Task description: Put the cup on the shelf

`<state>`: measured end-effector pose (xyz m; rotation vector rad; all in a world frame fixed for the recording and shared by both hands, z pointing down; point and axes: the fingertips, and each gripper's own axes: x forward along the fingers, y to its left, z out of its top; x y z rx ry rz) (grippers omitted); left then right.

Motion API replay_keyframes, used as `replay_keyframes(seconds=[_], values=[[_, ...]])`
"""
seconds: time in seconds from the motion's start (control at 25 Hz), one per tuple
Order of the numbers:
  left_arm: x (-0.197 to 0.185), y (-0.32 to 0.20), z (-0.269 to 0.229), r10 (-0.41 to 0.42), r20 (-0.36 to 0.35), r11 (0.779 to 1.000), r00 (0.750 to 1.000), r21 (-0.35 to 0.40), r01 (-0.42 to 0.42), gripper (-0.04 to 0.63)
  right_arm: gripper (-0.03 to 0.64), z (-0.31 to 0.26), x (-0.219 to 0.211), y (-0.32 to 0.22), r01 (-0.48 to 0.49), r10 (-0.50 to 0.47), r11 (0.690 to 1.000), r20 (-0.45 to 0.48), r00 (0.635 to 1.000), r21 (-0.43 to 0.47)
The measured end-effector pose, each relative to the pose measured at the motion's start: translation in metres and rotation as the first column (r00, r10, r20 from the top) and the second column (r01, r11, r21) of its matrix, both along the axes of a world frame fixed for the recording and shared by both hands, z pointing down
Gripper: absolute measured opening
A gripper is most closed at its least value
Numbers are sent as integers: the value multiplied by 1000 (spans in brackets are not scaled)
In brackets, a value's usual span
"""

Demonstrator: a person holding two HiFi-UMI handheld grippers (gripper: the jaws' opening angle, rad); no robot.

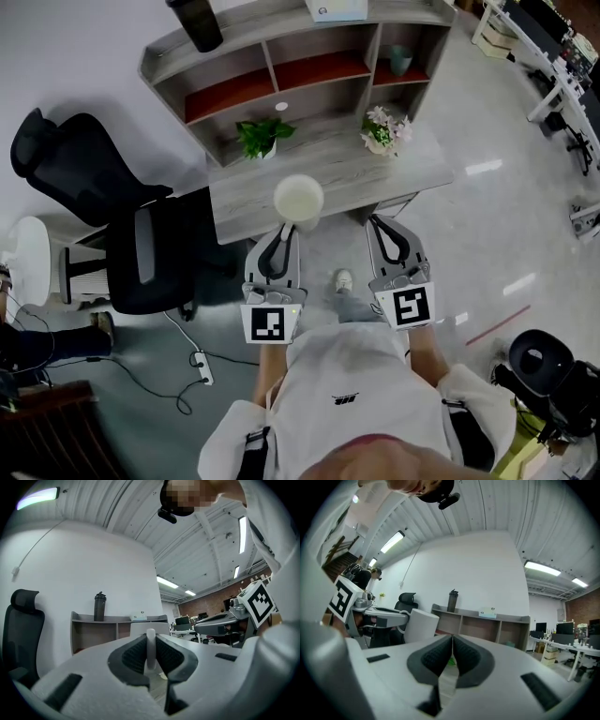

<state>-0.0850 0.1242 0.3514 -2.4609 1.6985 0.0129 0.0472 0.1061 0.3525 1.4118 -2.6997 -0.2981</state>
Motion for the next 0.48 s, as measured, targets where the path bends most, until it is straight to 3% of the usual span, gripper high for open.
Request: replay_keyframes(seconds=[0.48], values=[[9,-58,6,-35,-17,999,999,-19,34,52,31,2,1,-66,50,-50,999,11,999,-2]])
